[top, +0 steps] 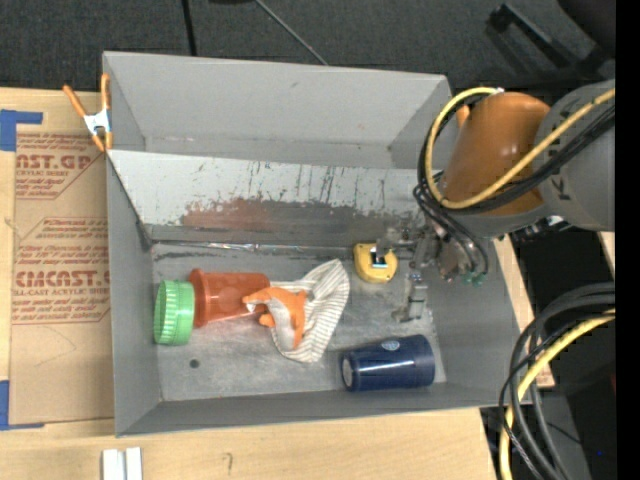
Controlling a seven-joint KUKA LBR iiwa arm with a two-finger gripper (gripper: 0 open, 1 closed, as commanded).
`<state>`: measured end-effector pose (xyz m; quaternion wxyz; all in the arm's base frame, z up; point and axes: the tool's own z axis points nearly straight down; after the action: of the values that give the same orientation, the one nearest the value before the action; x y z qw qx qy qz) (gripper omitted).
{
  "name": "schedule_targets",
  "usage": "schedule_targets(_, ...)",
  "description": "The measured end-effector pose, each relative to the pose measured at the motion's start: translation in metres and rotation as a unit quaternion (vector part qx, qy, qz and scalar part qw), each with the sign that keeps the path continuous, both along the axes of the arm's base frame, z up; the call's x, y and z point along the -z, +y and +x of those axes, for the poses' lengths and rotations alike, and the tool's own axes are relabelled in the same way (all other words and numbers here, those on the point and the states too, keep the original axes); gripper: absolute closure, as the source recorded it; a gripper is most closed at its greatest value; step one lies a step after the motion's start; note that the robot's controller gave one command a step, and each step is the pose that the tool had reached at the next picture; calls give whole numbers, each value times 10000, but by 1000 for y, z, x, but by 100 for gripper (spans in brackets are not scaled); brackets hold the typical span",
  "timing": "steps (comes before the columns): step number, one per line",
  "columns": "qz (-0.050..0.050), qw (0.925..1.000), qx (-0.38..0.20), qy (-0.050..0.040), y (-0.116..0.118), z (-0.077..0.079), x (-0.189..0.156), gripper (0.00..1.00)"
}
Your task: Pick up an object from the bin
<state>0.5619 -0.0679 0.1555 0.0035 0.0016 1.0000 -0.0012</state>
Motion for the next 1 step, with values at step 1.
schedule_targets(1,20,9991,-412,-3,20,-18,57,0)
